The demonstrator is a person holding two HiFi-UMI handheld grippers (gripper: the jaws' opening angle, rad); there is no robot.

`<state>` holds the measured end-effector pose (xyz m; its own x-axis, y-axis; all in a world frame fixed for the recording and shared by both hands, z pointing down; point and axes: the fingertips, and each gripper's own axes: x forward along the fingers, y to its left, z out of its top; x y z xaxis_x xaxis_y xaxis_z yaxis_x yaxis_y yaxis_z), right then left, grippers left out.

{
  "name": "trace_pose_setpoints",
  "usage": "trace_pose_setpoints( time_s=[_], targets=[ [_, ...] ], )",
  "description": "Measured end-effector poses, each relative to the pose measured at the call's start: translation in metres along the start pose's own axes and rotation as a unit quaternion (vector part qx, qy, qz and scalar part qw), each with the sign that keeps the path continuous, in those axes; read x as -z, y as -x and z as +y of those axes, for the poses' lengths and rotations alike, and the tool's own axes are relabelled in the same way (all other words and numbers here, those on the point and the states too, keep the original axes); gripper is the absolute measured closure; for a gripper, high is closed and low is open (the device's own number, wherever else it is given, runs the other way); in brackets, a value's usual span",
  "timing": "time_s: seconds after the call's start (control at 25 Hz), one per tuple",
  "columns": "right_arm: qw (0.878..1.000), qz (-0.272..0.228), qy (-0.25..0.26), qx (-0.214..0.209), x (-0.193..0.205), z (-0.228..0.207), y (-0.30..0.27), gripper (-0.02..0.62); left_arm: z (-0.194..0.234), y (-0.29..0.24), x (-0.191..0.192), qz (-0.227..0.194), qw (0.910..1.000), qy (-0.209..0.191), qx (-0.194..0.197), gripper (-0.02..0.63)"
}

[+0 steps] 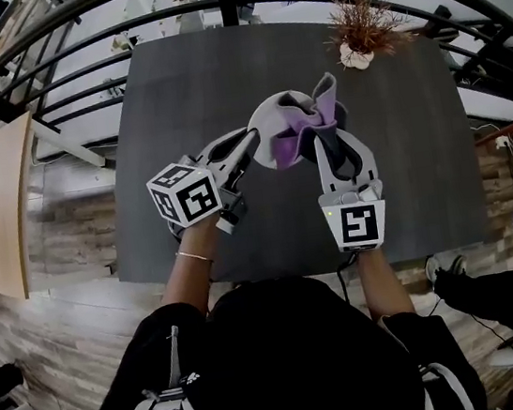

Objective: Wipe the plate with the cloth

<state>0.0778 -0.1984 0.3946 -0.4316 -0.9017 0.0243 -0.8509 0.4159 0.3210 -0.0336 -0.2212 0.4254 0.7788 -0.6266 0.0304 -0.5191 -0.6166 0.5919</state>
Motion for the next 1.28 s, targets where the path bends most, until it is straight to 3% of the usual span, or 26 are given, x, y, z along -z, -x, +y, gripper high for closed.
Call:
trace_pose_setpoints(
  time_s=[0.24, 0.64, 0.8, 1.04, 1.28],
  targets=[
    [0.998, -0.047, 0.000, 0.030, -0.045, -0.027, 0.026, 0.534, -0.047, -0.010, -0.032, -0.021, 0.9958, -0.080, 0.040, 0.589],
    [0.982, -0.183, -0.013, 0.051, -0.136, -0.046, 0.078, 0.534, -0.111, -0.003, -0.072, -0.067, 0.9826, -0.142, 0.099, 0.589],
    [0.970, -0.240, -0.014, 0.034, -0.172, -0.040, 0.098, 0.534, -0.126, 0.000, -0.075, -0.074, 0.9796, -0.154, 0.106, 0.589],
    [0.961, -0.276, -0.004, -0.015, -0.202, -0.010, 0.096, 0.534, -0.141, 0.006, -0.086, -0.089, 0.9752, -0.164, 0.118, 0.589],
    [0.962, -0.266, 0.023, -0.054, -0.204, 0.017, 0.081, 0.534, -0.158, 0.011, -0.088, -0.086, 0.9595, -0.248, 0.102, 0.589]
  ],
)
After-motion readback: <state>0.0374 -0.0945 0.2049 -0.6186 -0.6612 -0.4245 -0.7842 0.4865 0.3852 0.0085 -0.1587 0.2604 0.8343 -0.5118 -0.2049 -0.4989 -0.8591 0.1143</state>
